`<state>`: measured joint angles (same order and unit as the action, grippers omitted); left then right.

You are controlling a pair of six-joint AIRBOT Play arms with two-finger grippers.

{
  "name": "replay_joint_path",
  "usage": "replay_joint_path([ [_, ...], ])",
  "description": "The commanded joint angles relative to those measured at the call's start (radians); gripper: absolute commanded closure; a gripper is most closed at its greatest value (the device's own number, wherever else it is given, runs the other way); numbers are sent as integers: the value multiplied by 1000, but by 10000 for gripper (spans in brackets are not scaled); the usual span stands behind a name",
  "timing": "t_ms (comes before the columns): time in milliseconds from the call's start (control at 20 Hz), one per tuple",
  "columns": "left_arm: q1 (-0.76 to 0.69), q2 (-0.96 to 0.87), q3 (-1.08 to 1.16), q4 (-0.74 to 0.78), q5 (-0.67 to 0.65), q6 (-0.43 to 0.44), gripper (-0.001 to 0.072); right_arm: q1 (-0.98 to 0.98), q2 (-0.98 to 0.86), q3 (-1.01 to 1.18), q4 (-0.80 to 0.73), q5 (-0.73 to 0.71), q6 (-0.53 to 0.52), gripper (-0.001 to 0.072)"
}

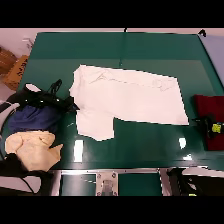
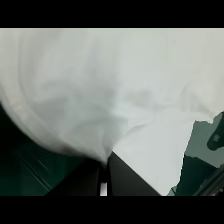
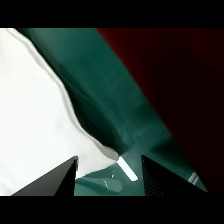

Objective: Fold the shirts.

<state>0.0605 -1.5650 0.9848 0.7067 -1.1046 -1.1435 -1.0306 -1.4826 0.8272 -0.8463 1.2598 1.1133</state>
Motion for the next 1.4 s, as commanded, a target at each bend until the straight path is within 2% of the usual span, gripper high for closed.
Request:
replay_joint_path([
  [0, 1, 0, 2, -1, -2, 0, 679, 70, -44, 1, -5, -14, -14, 241],
  [450, 1, 0, 2, -1, 2, 2, 679, 126, -60, 1, 79, -14, -53, 252],
  [550, 1, 0, 2, -1, 0, 2, 678, 126, -60, 1, 122, -14, -70, 343],
  [700, 1, 0, 2, -3, -8, 2, 679, 152, -60, 1, 139, -9, -78, 379],
  [750, 1, 0, 2, -3, -8, 2, 679, 165, -60, 1, 140, -2, -79, 461],
  [800, 1, 2, 2, -5, -10, 14, 679, 180, -60, 1, 140, 17, -79, 588],
  [850, 1, 3, 8, -6, -21, 28, 680, 192, -59, 5, 140, 47, -79, 685],
  [1000, 1, 6, 110, -5, -140, 26, 680, 197, -27, 70, 140, 144, -57, 699],
  [1100, 0, 37, 222, -5, -224, 6, 681, 188, 44, 146, 140, 157, -17, 699],
  [1350, 1, 275, 526, -4, -222, -46, 681, 182, 311, 347, 166, 117, 63, 699],
])
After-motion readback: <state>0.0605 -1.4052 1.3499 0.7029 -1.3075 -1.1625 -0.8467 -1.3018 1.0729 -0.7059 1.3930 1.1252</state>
